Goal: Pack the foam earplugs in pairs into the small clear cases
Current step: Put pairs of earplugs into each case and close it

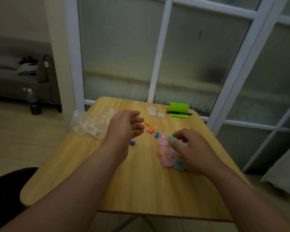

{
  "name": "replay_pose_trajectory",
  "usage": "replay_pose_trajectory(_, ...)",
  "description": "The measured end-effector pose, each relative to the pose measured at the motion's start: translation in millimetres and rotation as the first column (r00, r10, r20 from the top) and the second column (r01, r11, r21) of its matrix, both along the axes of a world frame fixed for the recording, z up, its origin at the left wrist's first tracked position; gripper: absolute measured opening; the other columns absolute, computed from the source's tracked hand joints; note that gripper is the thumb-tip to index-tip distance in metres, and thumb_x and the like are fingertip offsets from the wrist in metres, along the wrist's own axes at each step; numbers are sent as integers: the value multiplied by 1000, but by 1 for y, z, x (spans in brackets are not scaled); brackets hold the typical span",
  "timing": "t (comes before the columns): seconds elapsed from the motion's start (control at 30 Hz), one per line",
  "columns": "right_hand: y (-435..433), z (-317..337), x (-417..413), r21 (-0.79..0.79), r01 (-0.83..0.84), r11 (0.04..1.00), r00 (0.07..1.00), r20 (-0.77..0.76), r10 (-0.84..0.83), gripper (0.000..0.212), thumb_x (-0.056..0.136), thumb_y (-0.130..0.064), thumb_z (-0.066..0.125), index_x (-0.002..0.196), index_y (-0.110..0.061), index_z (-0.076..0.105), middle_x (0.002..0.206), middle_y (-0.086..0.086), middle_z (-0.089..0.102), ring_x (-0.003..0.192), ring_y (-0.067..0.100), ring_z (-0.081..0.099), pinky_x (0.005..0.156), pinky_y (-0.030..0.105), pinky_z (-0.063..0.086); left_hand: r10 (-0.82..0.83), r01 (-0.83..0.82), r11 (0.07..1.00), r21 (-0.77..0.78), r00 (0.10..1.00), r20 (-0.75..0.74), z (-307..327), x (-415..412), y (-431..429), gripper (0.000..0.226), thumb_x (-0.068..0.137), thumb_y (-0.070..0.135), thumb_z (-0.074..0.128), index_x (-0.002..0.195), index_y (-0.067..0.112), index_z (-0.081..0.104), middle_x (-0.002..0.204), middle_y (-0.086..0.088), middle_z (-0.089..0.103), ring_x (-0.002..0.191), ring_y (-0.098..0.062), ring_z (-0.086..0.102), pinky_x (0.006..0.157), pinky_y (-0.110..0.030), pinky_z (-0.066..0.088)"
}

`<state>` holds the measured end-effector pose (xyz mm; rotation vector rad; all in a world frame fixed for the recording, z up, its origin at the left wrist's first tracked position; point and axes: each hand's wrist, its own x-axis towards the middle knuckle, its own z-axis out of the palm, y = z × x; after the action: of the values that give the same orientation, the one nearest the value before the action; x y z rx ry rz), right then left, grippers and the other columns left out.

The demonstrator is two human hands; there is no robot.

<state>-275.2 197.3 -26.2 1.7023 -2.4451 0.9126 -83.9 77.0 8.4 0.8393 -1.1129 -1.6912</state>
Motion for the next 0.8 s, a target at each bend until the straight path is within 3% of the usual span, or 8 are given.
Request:
replay_pose_trajectory(0.23,-76,19,-55,96,66,993,996,-59,-60,33,100,-39,67,125,-18,70,119,-2,69,108,15,62,86,30,46,27,-29,999,-16,995,-98,7,-19,-28,27,102,20,48,116,7,68,101,-12,73,84,-22,68,80,-40,59)
replay_pose_trajectory(0.37,-132,22,-89,174,114,978,985,-146,-89,35,98,-33,67,129,-16,69,125,4,71,113,25,64,81,29,42,19,-22,999,-40,997,-75,0,-35,-37,26,106,23,46,116,14,68,118,-11,70,106,-23,70,92,-46,61)
replay_pose_trajectory(0.6,-207,4,-114,318,117,941,981,-185,-60,48,95,-20,63,143,-18,58,145,7,63,133,28,59,108,36,48,9,-8,1000,4,998,-57,-13,-50,-49,26,106,26,46,120,19,67,120,-4,69,110,-18,69,94,-44,61)
replay_pose_trajectory(0.8,-234,-9,-115,342,121,932,982,-176,-63,26,102,-36,57,123,-21,57,129,11,68,117,32,64,90,36,48,-12,13,999,47,1000,-25,-17,-51,-48,23,105,23,48,116,15,67,118,-8,69,108,-24,70,93,-47,61)
